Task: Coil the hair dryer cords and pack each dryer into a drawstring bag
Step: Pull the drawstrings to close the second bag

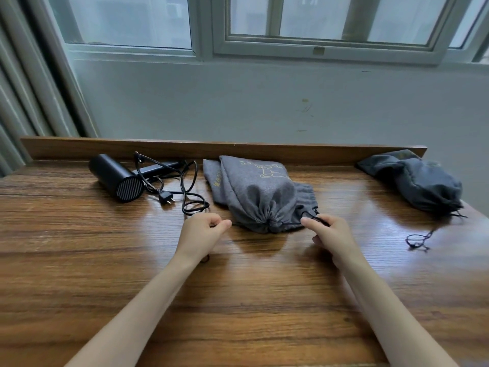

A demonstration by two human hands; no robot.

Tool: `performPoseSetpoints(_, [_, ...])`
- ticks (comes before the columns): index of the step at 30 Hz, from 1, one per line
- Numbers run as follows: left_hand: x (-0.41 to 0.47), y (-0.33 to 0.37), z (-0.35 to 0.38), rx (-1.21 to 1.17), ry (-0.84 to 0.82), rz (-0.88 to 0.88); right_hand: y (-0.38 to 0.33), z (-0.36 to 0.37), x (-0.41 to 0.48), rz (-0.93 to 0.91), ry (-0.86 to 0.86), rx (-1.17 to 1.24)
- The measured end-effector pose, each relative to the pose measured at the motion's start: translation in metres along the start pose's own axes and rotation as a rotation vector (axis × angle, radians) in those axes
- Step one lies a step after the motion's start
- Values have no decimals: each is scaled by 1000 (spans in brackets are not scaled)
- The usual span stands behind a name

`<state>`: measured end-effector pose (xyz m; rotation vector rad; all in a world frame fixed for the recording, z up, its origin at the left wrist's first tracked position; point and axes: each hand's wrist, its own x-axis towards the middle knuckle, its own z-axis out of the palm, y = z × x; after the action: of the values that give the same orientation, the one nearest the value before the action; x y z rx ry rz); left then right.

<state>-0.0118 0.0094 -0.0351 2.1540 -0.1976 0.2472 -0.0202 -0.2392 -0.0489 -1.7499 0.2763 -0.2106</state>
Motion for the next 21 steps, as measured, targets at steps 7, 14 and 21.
performPoseSetpoints(7, [-10,-7,-8,140,-342,33,-12,-33,-10,-22,-131,-447])
performPoseSetpoints(14, [-3,27,28,-102,-393,-188,-31,1,-25,-286,-84,-532])
performPoseSetpoints(21, [-12,30,52,452,-209,-47,-12,47,-29,-65,-232,-257])
